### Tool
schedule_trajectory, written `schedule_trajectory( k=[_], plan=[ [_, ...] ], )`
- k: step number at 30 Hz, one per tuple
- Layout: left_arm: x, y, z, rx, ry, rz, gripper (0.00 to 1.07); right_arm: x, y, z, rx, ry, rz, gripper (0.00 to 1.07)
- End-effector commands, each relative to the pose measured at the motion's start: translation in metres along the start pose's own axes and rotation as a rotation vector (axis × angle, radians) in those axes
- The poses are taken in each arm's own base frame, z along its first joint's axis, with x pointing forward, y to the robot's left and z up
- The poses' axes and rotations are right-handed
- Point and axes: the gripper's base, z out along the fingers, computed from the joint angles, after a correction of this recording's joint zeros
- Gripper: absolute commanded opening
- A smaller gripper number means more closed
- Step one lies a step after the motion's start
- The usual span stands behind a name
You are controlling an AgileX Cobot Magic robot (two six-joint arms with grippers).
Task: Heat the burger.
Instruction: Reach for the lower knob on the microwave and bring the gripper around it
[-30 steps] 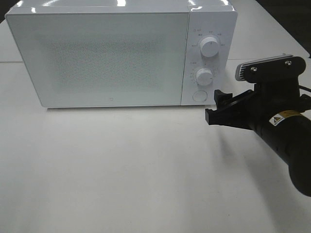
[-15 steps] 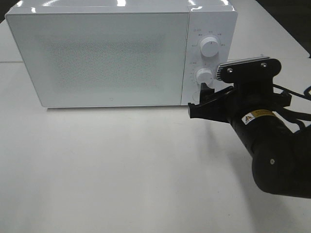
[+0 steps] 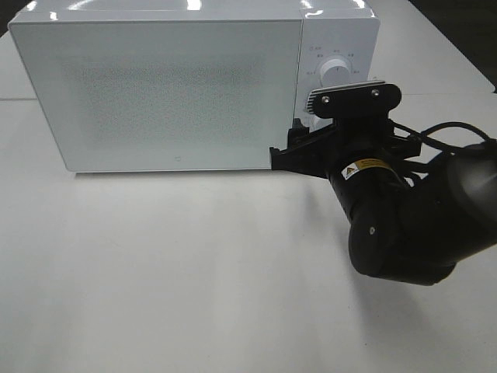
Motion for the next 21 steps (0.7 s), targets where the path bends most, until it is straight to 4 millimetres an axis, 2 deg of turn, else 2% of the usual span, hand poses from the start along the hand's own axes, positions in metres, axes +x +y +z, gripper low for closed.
schedule_trajectory(
  k=[1,7,16,21],
  plan=[
    [0.002,-0.001,-0.003,-0.001,-0.023,-0.006,1.01,-0.001,0.004,0.011,0.006,-0.008,0.026,0.75],
    [0.002,-0.001,-0.003,-0.002,-0.023,-0.005,1.01,0.002,0.002,0.029,0.034,0.002,0.085,0.75],
    [0.002,-0.001,-0.003,-0.002,-0.022,-0.006,1.01,0.012,0.000,0.041,0.055,0.034,0.086,0.75],
    [0.002,0.000,-0.002,-0.003,-0.017,-0.006,1.01,0.010,-0.005,0.044,0.070,0.018,0.102,0.75]
  ],
)
